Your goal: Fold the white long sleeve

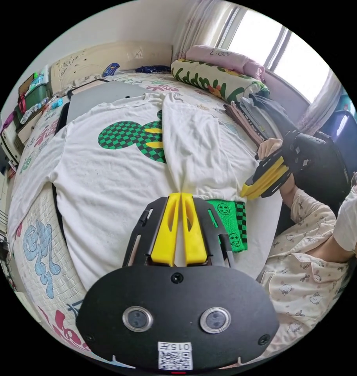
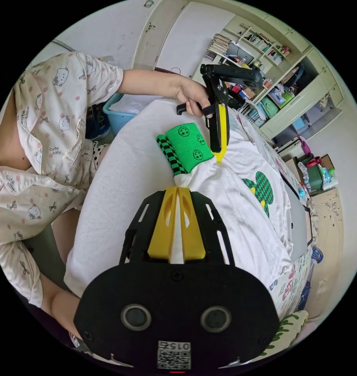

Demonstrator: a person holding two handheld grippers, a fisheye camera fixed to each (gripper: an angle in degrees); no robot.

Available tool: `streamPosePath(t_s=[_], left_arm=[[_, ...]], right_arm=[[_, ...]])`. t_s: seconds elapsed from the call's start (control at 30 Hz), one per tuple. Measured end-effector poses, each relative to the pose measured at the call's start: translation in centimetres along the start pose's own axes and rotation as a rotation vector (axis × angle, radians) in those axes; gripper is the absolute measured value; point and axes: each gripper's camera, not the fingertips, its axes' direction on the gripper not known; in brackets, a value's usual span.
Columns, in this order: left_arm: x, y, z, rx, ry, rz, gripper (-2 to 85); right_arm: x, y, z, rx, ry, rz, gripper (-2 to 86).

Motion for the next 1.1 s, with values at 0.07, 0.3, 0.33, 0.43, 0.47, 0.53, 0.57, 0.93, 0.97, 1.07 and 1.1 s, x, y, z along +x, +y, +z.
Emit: streamPosePath(t_s=[0.07,0.3,0.33,0.43,0.47,0.53,0.57,0.93,0.97,1.07,1.1], left_arm=[[2.3,0.6,-0.4,0.004,-0.090,0.047,-0.1],[4.7,3.1,2.0,-0.004,-0.144,0.064,0.1],[4.8,3.6,2.0,0.003,-0.139,0.061,0.3],[6.4,6.2,-0.4,0.173,-0.141,0.090,0.8],[7.5,7.2,-1.5,0.231,-0.114,0.120,0.8],[9.9,8.2,-2.2,0.286,-0.047,0.198,0.8],[11.7,8.6,-1.9,0.290,-0.011,0.255,0.8],[18.6,12.9,10.0,0.016,-0.010,0.394,1.6],[18.2,13.9,10.2,0.017,0.009,0.372,1.6],[16.2,18.4,7.5,0.136,0.025,0.301,1.7],[15.3,19.6,6.4,0.180,0.024,0.270,1.8]], right_arm=[[0.9,0.0,-0.6,0.021,-0.026,0.005,-0.7],[4.1,0.4,-1.4,0.054,-0.088,0.015,0.9],[5.5,1.5,-2.4,0.073,-0.093,0.054,1.8],[11.1,6.1,-5.4,0.138,0.036,0.387,4.2],[13.3,8.2,-6.2,0.148,0.144,0.573,5.1],[16.4,11.3,-7.3,0.201,0.266,0.894,4.7],[17.8,13.0,-7.5,0.237,0.284,1.053,3.5],[22.3,12.7,-1.4,-0.104,0.240,1.179,-0.1],[22.4,12.5,-1.3,-0.104,0.237,1.179,-0.2],[22.5,12.2,-1.7,-0.071,0.228,1.180,1.1],[22.4,12.2,-1.8,-0.057,0.227,1.183,1.6]])
